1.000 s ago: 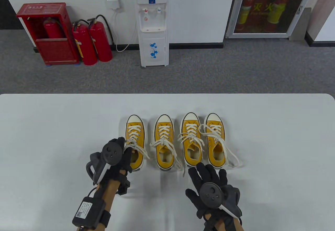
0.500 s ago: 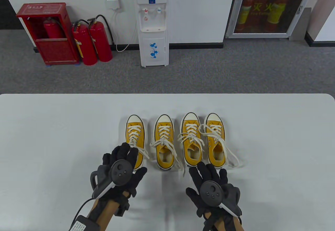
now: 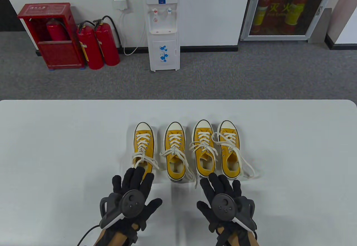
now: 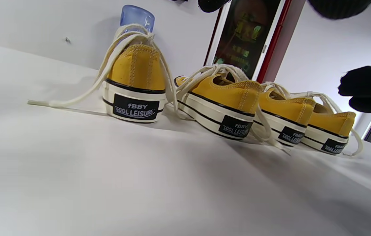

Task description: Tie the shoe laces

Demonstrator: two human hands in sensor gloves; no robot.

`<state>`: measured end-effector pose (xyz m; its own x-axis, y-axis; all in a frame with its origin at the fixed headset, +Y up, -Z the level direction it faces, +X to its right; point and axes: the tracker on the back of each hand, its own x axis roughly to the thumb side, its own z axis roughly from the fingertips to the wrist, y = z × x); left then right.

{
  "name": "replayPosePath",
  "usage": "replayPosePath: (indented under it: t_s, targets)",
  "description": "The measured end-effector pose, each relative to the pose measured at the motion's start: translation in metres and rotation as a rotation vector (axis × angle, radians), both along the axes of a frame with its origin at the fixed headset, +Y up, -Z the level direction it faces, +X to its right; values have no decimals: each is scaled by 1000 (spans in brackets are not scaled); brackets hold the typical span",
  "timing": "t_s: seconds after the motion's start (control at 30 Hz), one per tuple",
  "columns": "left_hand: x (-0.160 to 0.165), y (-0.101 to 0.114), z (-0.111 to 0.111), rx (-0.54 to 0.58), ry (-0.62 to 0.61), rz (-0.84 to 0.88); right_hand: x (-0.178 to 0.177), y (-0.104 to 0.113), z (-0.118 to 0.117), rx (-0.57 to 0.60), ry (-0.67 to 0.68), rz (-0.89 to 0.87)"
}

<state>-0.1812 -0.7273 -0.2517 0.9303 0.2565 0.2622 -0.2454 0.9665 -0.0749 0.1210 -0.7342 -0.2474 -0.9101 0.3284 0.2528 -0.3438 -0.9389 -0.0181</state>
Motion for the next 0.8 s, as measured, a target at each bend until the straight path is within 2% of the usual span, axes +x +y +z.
replayPosePath:
  t_s: [0.23,0.4,0.8]
  targets:
    - [-8,-12,3,33,23,10,-7,-2,3,-3,53,4]
    - [-8,-15,3,72,40,-45,-11,-4,5,-2,81,20]
    - [-7,-23,1,19,26,-51,-10,-6,6,-7,90,13]
